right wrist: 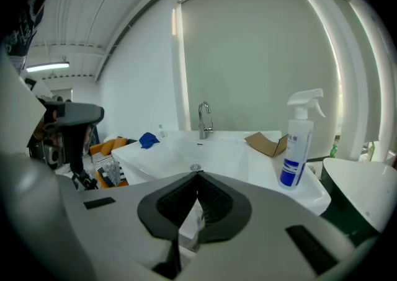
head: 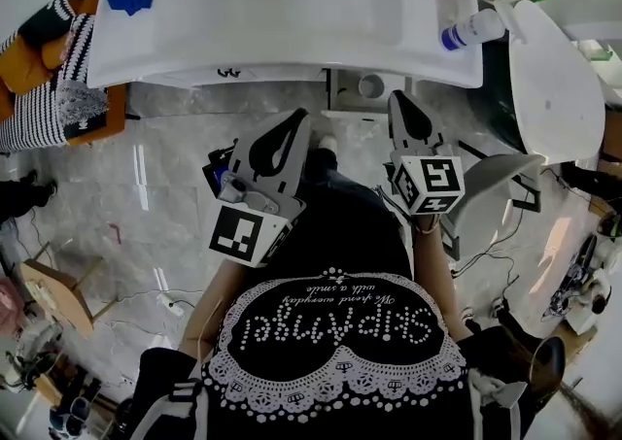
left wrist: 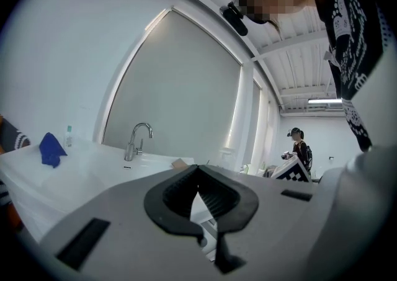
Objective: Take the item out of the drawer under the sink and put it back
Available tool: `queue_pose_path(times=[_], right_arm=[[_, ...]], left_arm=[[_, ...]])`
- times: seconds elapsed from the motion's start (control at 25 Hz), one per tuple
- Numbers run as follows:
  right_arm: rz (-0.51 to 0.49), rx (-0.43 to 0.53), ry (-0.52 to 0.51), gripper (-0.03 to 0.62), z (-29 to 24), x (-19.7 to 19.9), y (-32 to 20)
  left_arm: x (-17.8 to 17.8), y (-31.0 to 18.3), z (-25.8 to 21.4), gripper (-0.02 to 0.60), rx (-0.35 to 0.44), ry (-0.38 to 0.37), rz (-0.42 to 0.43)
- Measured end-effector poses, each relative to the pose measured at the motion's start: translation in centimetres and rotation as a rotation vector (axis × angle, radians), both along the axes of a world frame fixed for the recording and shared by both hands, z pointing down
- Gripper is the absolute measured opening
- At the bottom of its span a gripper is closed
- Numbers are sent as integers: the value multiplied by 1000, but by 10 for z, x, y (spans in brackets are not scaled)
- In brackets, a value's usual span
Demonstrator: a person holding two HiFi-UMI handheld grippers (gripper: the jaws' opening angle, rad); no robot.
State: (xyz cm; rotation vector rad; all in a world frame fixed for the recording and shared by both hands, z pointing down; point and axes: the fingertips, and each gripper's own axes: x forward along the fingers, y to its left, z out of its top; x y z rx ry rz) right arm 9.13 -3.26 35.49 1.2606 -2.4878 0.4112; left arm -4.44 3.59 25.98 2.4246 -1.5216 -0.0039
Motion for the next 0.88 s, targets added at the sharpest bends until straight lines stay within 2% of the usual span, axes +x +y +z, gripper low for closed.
queue_pose_path(times=[0.2, 0.32, 0.64, 0.88], right_arm=[[31, 3, -90, 17, -27, 6, 11], [36, 31, -110, 17, -43, 6, 19], [66, 112, -116, 18, -76, 11, 46], [75, 166, -81, 18, -87, 18, 59]], left_arm=[[5, -1, -3, 4, 11, 8, 27], [9, 0, -3, 5, 13, 10, 48], [20, 0, -4, 4, 20, 15, 100], [24, -1, -8, 4, 38, 17, 114]])
